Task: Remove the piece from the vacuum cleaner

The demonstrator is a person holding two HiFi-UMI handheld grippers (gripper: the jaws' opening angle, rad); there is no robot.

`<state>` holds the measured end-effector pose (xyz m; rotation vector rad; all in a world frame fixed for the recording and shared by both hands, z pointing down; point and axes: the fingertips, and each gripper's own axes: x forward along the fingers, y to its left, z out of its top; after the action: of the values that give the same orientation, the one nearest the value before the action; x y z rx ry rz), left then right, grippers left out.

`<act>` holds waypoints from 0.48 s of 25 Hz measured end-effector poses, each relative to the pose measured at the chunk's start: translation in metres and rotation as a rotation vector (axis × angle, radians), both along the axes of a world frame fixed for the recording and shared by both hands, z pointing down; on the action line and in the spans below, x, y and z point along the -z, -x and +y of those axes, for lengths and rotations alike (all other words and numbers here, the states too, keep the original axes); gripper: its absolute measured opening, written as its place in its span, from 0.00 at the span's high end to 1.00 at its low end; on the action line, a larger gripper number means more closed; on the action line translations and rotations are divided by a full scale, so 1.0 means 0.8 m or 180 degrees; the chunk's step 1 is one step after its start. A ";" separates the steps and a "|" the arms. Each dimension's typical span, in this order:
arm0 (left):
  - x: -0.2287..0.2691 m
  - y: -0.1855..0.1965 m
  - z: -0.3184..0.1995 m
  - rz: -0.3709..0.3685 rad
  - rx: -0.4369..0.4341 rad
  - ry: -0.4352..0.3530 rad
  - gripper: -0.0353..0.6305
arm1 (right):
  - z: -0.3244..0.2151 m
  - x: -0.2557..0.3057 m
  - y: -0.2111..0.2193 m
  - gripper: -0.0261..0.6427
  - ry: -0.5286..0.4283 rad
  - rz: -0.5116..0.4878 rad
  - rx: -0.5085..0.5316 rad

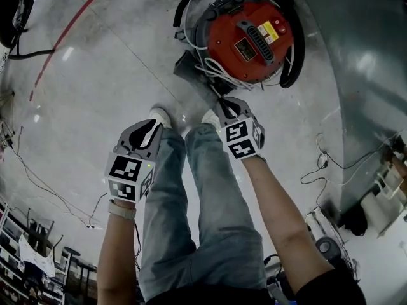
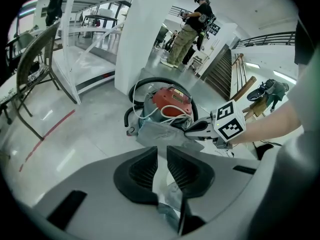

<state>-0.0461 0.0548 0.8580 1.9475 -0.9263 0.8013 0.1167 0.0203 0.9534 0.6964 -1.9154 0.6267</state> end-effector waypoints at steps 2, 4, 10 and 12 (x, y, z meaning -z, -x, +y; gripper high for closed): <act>0.000 0.000 0.002 -0.0002 -0.0016 0.0000 0.86 | 0.000 -0.001 0.000 0.90 0.0005 -0.0005 -0.0006; -0.001 0.001 0.003 -0.0010 -0.0028 -0.0003 0.86 | 0.002 -0.001 -0.001 0.90 0.0004 -0.0008 -0.0011; 0.000 0.007 0.004 -0.0007 0.0010 0.0003 0.86 | 0.010 -0.003 -0.004 0.90 -0.0028 -0.0016 0.0017; 0.001 0.009 0.004 -0.0012 0.0008 -0.0005 0.86 | 0.009 -0.003 -0.002 0.90 -0.0028 0.0009 0.0034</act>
<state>-0.0532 0.0576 0.8574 1.9463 -0.9317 0.8031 0.1185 0.0278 0.9556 0.6917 -1.9193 0.6106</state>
